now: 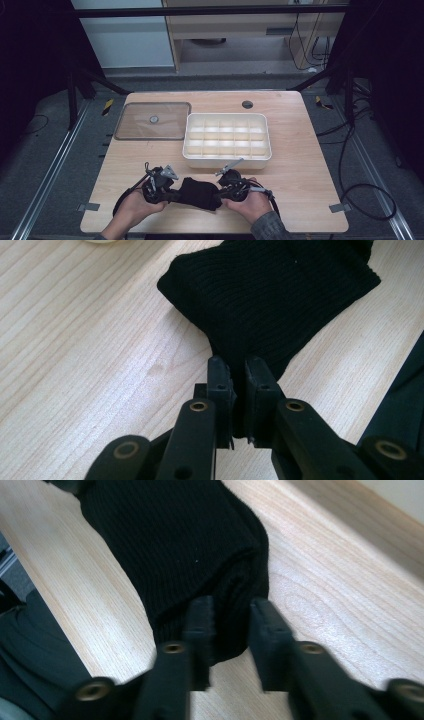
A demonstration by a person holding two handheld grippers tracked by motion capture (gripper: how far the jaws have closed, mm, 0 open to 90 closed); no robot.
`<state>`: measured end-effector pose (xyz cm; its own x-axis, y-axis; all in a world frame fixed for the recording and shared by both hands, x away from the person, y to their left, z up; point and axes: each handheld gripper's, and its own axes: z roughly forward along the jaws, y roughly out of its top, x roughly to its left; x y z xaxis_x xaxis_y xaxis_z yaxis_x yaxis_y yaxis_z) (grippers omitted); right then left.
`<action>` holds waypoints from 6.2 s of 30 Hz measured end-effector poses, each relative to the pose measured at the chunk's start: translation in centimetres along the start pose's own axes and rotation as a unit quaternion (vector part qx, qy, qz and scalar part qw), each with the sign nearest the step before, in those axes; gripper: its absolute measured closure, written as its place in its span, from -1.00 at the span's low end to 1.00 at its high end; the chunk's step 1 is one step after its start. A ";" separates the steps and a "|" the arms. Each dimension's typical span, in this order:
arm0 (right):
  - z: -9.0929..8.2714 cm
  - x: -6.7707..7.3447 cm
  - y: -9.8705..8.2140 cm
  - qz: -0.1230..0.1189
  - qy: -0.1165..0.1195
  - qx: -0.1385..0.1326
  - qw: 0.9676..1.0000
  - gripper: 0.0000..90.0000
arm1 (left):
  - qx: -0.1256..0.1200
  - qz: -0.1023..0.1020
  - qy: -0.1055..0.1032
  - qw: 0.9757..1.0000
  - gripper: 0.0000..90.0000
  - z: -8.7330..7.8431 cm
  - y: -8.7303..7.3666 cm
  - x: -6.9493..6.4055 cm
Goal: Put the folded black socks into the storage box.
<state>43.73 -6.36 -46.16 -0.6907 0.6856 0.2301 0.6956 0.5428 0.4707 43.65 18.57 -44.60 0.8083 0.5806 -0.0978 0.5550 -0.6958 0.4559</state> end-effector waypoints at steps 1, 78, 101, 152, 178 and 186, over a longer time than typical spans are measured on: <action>0.1 -0.1 0.0 -0.003 0.000 0.001 1.000 0.77 | -0.001 -0.001 0.001 1.000 0.84 0.0 0.0 0.0; -2.5 -3.1 -4.6 0.040 0.000 -0.048 0.998 0.54 | 0.025 0.088 -0.038 0.995 0.83 5.0 7.2 -7.3; -3.3 -4.1 -5.3 0.056 -0.006 -0.058 0.997 0.54 | 0.036 0.091 -0.042 0.994 0.84 6.2 7.9 -8.3; -4.9 -5.4 -6.2 0.071 -0.012 -0.077 0.994 0.52 | 0.018 0.084 -0.055 0.995 0.82 7.4 7.9 -8.7; -5.4 -5.1 -5.3 0.072 -0.016 -0.082 0.994 0.34 | -0.062 0.029 -0.031 0.997 0.04 4.2 7.2 -7.1; -6.0 -4.8 -4.9 0.076 -0.022 -0.092 0.993 0.19 | -0.093 0.020 -0.019 0.995 -0.16 1.9 6.6 -6.8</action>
<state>42.46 -15.18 -44.43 -0.5689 0.7753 0.2745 0.7397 0.3365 0.5827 42.18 9.21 -42.66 0.8375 0.5357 -0.1078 0.4793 -0.6253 0.6158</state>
